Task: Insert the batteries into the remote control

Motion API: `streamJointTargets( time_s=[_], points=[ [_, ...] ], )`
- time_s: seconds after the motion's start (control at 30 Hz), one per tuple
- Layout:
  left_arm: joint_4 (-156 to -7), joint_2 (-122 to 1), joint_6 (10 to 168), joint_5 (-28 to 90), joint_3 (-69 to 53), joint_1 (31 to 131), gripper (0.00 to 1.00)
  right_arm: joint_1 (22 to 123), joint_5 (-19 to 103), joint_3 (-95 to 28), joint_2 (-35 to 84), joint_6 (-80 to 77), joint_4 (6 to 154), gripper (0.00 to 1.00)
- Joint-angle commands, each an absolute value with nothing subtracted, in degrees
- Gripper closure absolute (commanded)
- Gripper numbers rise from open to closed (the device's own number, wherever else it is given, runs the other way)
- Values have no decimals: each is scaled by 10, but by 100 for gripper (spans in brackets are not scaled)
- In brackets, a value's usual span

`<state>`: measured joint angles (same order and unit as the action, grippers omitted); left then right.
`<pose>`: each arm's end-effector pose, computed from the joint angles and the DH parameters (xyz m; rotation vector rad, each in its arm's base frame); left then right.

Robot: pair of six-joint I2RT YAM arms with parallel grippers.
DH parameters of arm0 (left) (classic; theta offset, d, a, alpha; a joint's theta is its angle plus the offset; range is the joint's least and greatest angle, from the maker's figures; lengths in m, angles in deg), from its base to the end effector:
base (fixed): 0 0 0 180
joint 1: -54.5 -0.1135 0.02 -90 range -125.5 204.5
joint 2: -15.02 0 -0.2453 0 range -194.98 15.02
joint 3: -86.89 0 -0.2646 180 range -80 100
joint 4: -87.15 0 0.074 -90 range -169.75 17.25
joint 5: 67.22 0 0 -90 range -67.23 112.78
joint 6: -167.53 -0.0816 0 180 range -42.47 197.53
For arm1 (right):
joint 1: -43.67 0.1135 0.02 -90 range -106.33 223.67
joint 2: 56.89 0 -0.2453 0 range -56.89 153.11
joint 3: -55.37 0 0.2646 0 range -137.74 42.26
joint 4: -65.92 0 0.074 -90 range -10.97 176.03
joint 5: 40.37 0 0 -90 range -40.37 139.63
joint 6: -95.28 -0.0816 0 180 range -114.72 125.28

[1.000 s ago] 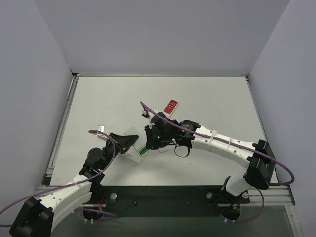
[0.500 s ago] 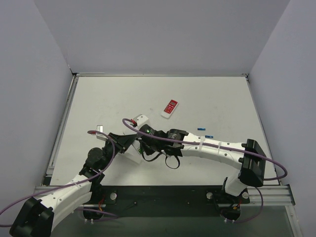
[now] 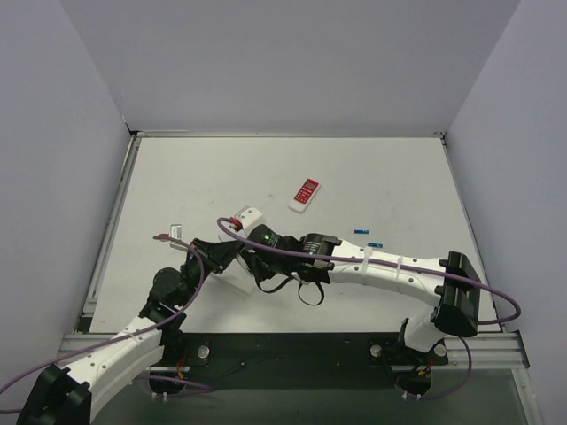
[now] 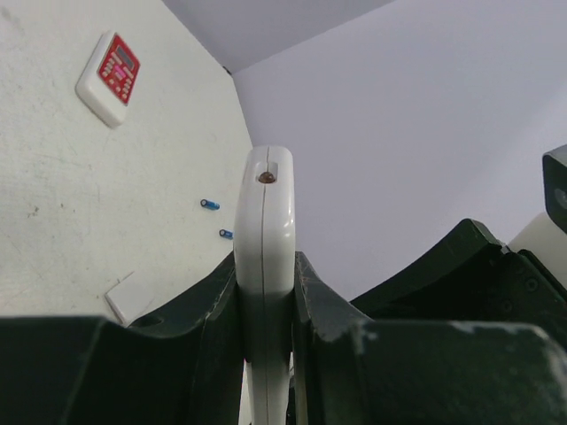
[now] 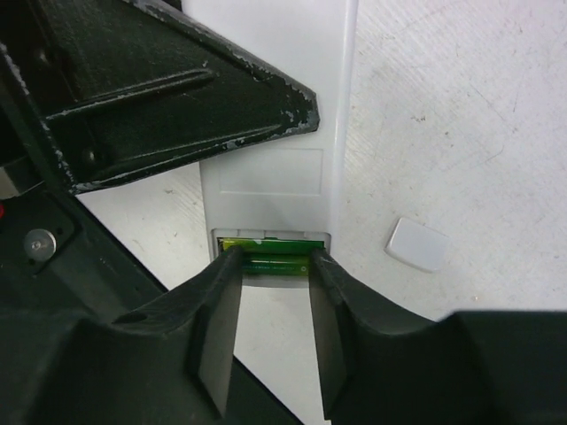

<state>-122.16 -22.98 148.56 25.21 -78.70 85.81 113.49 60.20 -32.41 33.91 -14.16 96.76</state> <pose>0.1895 -0.1193 0.1741 -0.5260 1.5705 -1.4475 0.1575 0.3850 0.2589 -0.8506 2.0671 0.6894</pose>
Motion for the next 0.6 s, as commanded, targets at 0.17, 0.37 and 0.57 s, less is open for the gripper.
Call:
streamJointTargets(
  time_s=[0.17, 0.37, 0.57],
  points=[
    [-1222, -183, 1412, 237, -775, 858, 100, 1092, 529, -298, 220, -110, 971, 52],
    [-1197, -198, 1428, 232, -781, 855, 100, 1034, 528, -230, 169, -99, 964, 36],
    [-1178, -195, 1445, 194, -800, 855, 100, 998, 525, -172, 227, -130, 960, 32]
  ],
)
